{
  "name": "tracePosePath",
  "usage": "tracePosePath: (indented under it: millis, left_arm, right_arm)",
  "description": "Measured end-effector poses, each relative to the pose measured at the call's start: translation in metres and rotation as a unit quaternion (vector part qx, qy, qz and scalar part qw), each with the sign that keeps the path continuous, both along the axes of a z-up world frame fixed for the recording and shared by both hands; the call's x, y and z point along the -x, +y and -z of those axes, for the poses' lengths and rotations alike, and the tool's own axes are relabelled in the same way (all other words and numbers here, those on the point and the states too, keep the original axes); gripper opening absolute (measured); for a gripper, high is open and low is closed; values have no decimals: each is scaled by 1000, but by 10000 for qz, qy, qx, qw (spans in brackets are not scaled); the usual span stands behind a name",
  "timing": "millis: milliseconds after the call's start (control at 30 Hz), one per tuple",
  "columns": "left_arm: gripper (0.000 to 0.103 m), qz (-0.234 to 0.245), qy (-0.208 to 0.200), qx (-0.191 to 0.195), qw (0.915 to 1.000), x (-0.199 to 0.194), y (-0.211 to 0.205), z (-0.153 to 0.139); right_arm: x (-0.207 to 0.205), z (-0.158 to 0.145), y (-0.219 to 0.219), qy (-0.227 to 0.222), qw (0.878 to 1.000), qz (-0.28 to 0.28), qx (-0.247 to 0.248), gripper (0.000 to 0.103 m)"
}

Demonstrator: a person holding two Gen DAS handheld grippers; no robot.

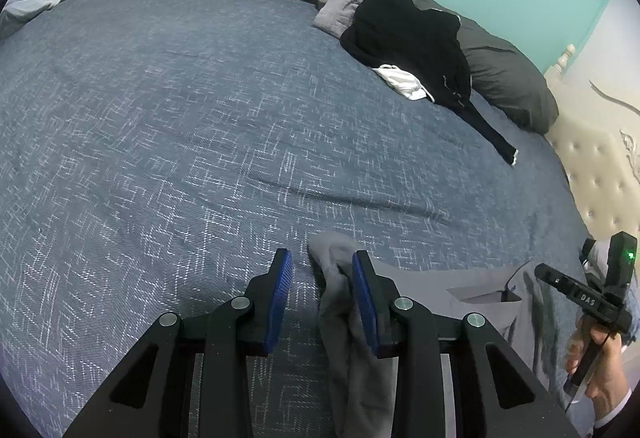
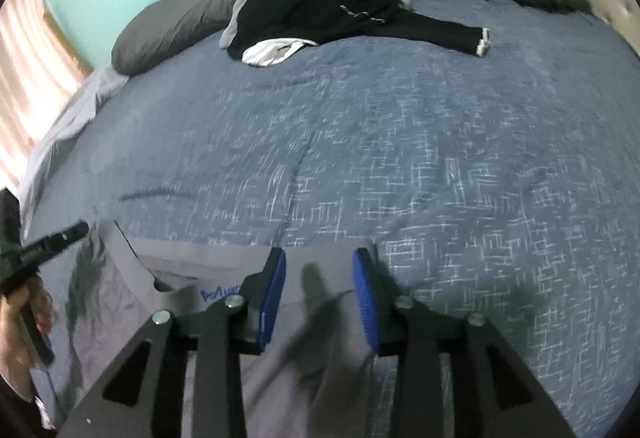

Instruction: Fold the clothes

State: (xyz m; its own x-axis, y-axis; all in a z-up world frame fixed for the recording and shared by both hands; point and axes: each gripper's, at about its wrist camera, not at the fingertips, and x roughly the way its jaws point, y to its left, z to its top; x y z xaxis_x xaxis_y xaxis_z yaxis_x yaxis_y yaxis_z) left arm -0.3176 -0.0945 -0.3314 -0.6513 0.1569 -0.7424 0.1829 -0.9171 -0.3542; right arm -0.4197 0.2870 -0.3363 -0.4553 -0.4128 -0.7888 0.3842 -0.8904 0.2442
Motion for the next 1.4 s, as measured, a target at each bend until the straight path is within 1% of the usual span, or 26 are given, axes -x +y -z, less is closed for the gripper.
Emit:
tracePosePath:
  millis: [133, 167, 233, 333, 367, 400, 467, 633, 833, 933, 1033, 1067, 1100, 1167, 1367, 1400]
  left_arm:
    - [34, 2, -15, 21, 10000, 0, 0, 0]
    - [34, 1, -16, 10, 10000, 0, 0, 1]
    - [34, 3, -25, -2, 10000, 1, 0, 1]
    - [34, 10, -37, -17, 10000, 1, 0, 2]
    - [34, 14, -41, -20, 10000, 1, 1, 2]
    - [34, 18, -45, -23, 10000, 1, 1, 3]
    - [34, 30, -43, -20, 10000, 1, 2, 3]
    - [34, 25, -36, -16, 10000, 1, 2, 2]
    - [34, -17, -48, -55, 10000, 1, -1, 2]
    - [34, -8, -46, -64, 10000, 1, 0, 2]
    - [34, 4, -42, -70, 10000, 1, 0, 1]
    - [34, 7, -41, -73, 10000, 0, 0, 1]
    - [34, 10, -42, -74, 10000, 1, 0, 1]
    - [34, 15, -44, -79, 10000, 1, 0, 1]
    - [34, 14, -41, -79, 10000, 0, 1, 2]
    - [34, 15, -44, -81, 10000, 0, 1, 3]
  right_arm:
    - [-2, 7, -11, 4, 9994, -196, -276, 33]
    - [-2, 10, -13, -4, 9991, -249, -347, 27]
    - [-2, 18, -21, -49, 9976, -358, -586, 17]
    - [-1, 24, -23, -15, 9965, -371, -745, 10]
    - [-1, 26, -23, 1, 9963, -352, -778, 5]
    - [0, 26, -21, 9, 9964, -332, -781, 2]
    - [0, 27, -20, 26, 9964, -311, -789, 0]
    - [-5, 22, -20, 174, 9957, -321, -846, 0]
    - [-3, 14, -7, 235, 9976, -118, -641, 0]
    - [0, 10, 1, 183, 9990, -123, -391, 0]
    - [3, 12, 0, -50, 9993, -98, -371, 2]
    - [2, 13, -3, -63, 9991, -111, -410, 6]
    - [1, 14, -6, -74, 9989, -124, -450, 23]
    - [-1, 16, -12, -96, 9984, -149, -531, 42]
    - [-3, 24, -27, -24, 9954, -294, -910, 42]
    - [-4, 26, -29, 19, 9944, -345, -1001, 40]
